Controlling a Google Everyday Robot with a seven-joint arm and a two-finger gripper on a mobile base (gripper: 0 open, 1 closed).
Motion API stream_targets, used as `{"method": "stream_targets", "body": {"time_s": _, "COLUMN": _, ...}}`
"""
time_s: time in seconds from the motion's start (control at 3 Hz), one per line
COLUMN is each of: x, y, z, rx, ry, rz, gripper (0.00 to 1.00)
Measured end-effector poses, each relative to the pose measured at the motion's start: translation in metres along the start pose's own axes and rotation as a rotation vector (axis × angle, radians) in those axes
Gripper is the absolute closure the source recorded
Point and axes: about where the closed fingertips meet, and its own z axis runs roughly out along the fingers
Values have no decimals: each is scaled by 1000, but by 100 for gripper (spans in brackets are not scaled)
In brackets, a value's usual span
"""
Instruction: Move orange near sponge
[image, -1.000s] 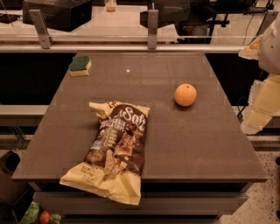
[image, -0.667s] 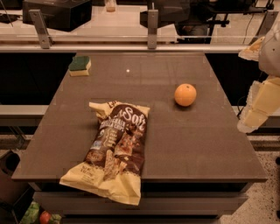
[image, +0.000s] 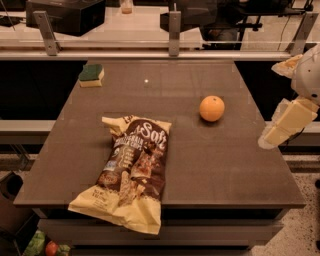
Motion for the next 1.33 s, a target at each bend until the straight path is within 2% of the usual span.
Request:
{"method": "stream_targets", "body": {"time_s": 0.33, "x": -7, "y": -19, "z": 27, "rx": 16, "ry": -87, "rz": 25, "gripper": 0}}
{"method": "stream_targets", "body": {"time_s": 0.67, "x": -22, "y": -37, "z": 61, "rx": 9, "ry": -169, "rz": 41, "gripper": 0}}
{"method": "stream_targets", "body": {"time_s": 1.33, "x": -40, "y": -51, "z": 117, "rx": -38, "ry": -315, "rz": 85, "gripper": 0}}
